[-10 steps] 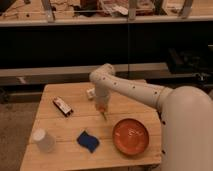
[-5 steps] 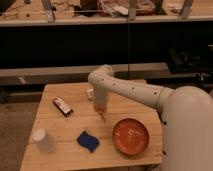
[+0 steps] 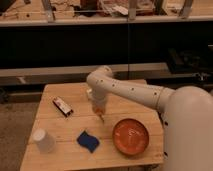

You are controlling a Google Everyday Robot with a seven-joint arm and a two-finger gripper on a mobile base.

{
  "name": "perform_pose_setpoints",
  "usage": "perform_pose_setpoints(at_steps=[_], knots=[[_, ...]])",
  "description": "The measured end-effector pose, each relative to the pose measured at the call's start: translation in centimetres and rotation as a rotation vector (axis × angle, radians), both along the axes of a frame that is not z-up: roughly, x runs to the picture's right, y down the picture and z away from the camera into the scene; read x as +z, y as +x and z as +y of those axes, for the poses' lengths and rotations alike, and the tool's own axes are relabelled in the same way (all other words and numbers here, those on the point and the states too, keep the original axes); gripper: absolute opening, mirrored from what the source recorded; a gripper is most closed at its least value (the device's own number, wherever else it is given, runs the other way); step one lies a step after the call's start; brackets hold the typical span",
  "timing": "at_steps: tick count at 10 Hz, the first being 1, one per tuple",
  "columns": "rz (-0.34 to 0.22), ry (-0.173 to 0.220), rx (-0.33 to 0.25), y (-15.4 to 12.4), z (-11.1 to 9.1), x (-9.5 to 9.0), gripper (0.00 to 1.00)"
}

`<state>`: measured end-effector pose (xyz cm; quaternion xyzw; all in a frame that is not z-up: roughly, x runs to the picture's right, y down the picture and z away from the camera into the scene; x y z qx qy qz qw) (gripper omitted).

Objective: Place the pepper on the white sponge

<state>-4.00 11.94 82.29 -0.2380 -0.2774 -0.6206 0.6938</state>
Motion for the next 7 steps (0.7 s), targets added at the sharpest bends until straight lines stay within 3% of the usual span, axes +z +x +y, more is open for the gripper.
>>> perform_pose_setpoints(at_steps=[7], knots=[[-0.032,0.0,-0.003,-0.79,0.84,-1.07,0.0]])
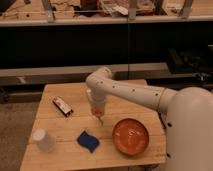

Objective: Place the pepper on the white sponge

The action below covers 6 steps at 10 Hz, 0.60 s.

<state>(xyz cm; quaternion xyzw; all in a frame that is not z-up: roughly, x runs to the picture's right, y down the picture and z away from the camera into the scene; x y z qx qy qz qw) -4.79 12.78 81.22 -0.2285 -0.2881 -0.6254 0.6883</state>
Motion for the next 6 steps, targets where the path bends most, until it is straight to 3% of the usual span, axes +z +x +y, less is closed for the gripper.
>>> perform_pose_setpoints(at_steps=[6], knots=[[-0.026,0.0,-0.001,-0.56,0.74,-0.81,0.0]])
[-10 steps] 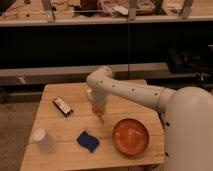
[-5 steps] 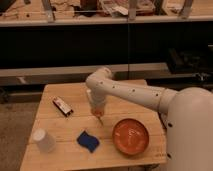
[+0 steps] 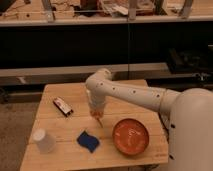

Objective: Place the pepper on the white sponge

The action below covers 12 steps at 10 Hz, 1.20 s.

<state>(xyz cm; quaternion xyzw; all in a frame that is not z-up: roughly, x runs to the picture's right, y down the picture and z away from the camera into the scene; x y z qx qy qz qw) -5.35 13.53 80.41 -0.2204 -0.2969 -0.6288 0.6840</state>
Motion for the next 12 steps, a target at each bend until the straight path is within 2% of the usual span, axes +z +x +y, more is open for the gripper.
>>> perform_pose_setpoints(at_steps=[12], knots=[[-0.051,0.006,-0.009,-1.1,1.3,-1.7,0.0]])
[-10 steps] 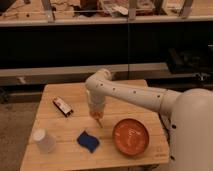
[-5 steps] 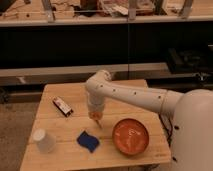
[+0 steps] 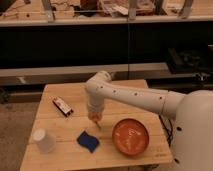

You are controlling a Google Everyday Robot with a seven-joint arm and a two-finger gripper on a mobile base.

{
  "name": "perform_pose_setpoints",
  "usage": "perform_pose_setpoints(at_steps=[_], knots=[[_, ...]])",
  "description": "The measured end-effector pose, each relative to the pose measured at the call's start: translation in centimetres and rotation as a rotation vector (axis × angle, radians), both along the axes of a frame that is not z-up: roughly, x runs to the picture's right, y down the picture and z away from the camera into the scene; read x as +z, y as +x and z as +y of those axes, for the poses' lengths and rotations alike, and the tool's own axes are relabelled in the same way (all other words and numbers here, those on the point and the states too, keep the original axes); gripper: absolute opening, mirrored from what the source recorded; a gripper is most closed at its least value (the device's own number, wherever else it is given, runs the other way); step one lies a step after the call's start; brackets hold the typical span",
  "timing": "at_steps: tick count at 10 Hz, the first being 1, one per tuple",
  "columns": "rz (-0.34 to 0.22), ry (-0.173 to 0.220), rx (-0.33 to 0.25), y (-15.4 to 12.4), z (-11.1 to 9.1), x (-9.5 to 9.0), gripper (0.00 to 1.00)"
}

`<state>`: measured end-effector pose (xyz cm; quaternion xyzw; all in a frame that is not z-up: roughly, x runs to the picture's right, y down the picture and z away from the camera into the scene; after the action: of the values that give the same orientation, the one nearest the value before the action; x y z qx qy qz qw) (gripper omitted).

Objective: Place the pepper on the white sponge

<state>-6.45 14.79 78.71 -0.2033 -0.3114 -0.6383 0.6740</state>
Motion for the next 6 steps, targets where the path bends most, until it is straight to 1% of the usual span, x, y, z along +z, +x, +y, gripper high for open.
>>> perform_pose_setpoints(at_steps=[6], knots=[[-0.02,0.002,-0.003,-0.5,0.52,-0.77,0.0]])
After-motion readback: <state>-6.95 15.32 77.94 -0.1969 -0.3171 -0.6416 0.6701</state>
